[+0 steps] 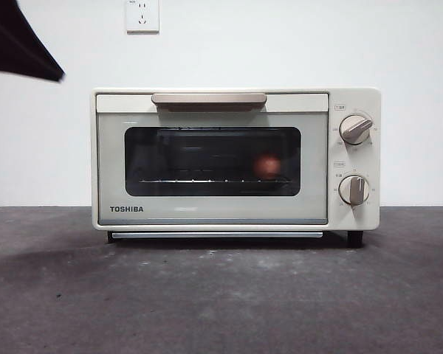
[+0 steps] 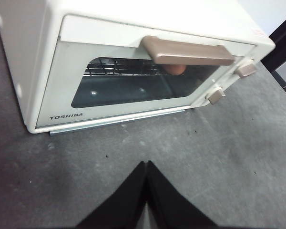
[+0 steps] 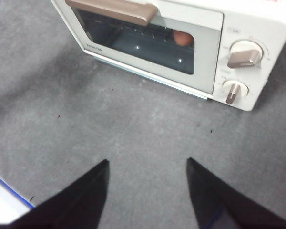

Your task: Eggoven

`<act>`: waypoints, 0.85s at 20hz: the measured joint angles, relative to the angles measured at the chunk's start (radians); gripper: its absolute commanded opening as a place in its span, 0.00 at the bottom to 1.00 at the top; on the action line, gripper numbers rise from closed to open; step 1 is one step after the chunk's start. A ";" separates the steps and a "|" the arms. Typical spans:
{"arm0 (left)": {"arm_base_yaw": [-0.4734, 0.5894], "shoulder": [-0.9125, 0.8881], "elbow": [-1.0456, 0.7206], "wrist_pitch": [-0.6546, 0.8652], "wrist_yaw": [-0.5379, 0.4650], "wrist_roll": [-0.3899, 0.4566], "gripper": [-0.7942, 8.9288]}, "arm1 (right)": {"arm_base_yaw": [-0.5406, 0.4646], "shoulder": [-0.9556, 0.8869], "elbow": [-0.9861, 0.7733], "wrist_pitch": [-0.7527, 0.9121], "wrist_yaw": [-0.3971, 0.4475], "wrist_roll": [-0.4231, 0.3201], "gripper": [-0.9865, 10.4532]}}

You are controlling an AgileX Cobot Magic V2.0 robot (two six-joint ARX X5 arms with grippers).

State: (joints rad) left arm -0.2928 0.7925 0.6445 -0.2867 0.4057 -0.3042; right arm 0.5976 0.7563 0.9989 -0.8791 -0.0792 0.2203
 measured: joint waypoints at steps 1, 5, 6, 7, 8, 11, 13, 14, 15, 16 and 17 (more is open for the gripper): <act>-0.002 -0.029 0.002 -0.024 -0.014 0.004 0.09 | 0.001 -0.002 -0.019 0.023 -0.003 -0.004 0.22; -0.005 -0.122 0.002 -0.121 -0.077 0.022 0.09 | 0.002 -0.006 -0.125 0.138 -0.060 -0.007 0.09; -0.005 -0.142 0.002 -0.143 -0.093 0.032 0.09 | 0.002 -0.009 -0.161 0.186 -0.077 -0.008 0.09; -0.005 -0.158 0.002 -0.158 -0.095 0.043 0.09 | 0.003 -0.013 -0.203 0.243 -0.091 -0.008 0.09; -0.005 -0.170 0.002 -0.162 -0.098 0.052 0.09 | 0.003 -0.017 -0.239 0.294 -0.099 -0.008 0.09; -0.005 -0.210 0.002 -0.163 -0.099 0.072 0.09 | 0.004 -0.025 -0.347 0.484 -0.105 -0.008 0.09; -0.005 -0.228 0.002 -0.166 -0.100 0.086 0.09 | 0.006 -0.024 -0.407 0.607 -0.105 -0.008 0.09; -0.005 -0.233 0.002 -0.171 -0.101 0.093 0.09 | 0.006 -0.024 -0.432 0.659 -0.105 -0.008 0.09; -0.005 -0.239 0.002 -0.177 -0.101 0.098 0.09 | 0.007 -0.023 -0.449 0.700 -0.105 -0.008 0.09; -0.005 -0.240 0.002 -0.179 -0.101 0.104 0.09 | 0.007 -0.022 -0.457 0.724 -0.105 -0.008 0.09; -0.005 -0.242 0.002 -0.180 -0.101 0.108 0.09 | 0.008 -0.023 -0.462 0.748 -0.104 -0.009 0.09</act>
State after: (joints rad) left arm -0.2974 0.5503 0.6464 -0.4671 0.3042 -0.1959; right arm 0.6052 0.7338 0.5365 -0.1310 -0.1833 0.2115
